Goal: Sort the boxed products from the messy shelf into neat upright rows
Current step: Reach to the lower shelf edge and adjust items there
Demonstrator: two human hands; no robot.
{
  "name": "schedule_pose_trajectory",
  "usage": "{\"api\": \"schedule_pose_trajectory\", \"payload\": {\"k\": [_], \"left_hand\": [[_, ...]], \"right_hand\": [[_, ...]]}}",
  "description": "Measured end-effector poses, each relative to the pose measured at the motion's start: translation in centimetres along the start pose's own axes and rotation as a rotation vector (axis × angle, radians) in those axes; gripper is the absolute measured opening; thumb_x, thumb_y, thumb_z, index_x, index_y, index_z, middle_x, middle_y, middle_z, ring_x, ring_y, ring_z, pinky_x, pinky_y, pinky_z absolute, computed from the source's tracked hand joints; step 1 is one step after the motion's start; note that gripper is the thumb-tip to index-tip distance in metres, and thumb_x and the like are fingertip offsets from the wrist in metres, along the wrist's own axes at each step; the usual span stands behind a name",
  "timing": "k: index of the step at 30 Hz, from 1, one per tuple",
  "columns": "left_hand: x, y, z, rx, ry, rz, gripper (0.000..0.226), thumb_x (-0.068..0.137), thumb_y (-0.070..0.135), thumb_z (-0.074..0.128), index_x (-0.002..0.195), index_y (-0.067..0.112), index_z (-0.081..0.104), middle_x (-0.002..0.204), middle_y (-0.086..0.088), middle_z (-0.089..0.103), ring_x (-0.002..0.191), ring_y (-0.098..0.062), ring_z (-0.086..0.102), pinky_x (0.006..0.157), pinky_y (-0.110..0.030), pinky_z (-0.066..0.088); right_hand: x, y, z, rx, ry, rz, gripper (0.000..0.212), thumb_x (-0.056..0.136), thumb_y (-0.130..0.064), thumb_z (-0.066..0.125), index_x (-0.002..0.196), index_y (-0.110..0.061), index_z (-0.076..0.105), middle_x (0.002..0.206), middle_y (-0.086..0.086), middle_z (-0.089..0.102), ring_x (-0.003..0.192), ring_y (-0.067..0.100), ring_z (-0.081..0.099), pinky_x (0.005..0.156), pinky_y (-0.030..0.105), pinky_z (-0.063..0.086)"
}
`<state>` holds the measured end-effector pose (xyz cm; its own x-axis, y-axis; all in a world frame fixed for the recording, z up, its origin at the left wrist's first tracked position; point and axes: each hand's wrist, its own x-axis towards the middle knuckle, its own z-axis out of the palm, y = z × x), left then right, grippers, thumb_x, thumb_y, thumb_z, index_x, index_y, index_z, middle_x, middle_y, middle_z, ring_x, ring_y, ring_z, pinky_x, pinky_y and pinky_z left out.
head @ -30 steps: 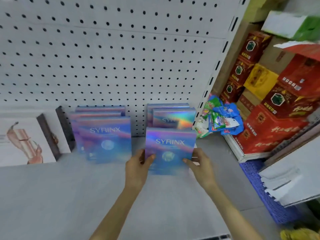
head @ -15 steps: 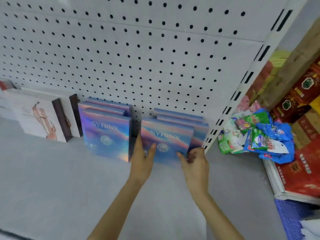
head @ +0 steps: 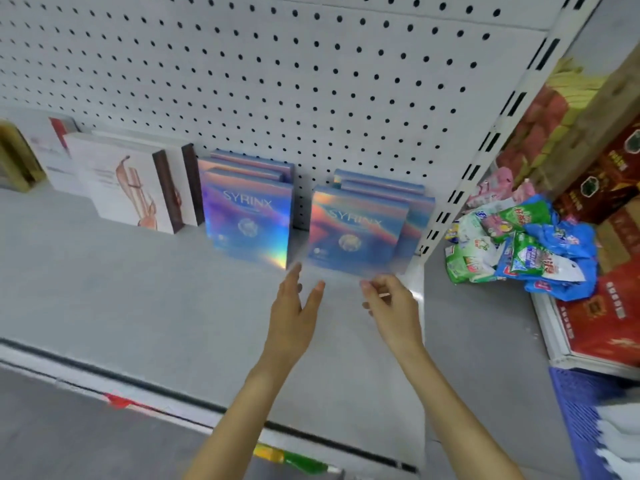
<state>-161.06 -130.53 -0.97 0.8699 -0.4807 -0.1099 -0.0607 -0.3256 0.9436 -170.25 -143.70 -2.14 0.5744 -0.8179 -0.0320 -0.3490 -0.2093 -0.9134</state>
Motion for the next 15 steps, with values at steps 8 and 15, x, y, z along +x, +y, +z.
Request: {"api": "schedule_pose_trajectory", "payload": {"k": [8, 15], "left_hand": [[-8.1, -7.0, -18.8, -0.013, -0.050, 0.052, 0.025, 0.090, 0.026, 0.064, 0.111, 0.039, 0.059, 0.111, 0.009, 0.066, 0.098, 0.012, 0.058, 0.075, 0.000, 0.041], [-14.6, -14.2, -38.7, -0.025, 0.275, -0.026, 0.028, 0.090, 0.022, 0.065, 0.116, 0.031, 0.062, 0.112, 0.011, 0.068, 0.100, 0.005, 0.061, 0.080, -0.011, 0.045]], "right_hand": [[-13.1, -5.5, 11.8, 0.033, -0.278, -0.096, 0.025, 0.085, -0.030, 0.071, 0.102, -0.044, 0.059, 0.105, -0.022, 0.064, 0.103, -0.003, 0.061, 0.087, 0.002, 0.040], [-23.6, -10.9, 26.7, 0.146, -0.581, -0.132, 0.056, 0.086, -0.038, 0.069, 0.136, -0.038, 0.045, 0.131, -0.027, 0.045, 0.110, -0.003, 0.057, 0.082, 0.005, 0.045]]}}
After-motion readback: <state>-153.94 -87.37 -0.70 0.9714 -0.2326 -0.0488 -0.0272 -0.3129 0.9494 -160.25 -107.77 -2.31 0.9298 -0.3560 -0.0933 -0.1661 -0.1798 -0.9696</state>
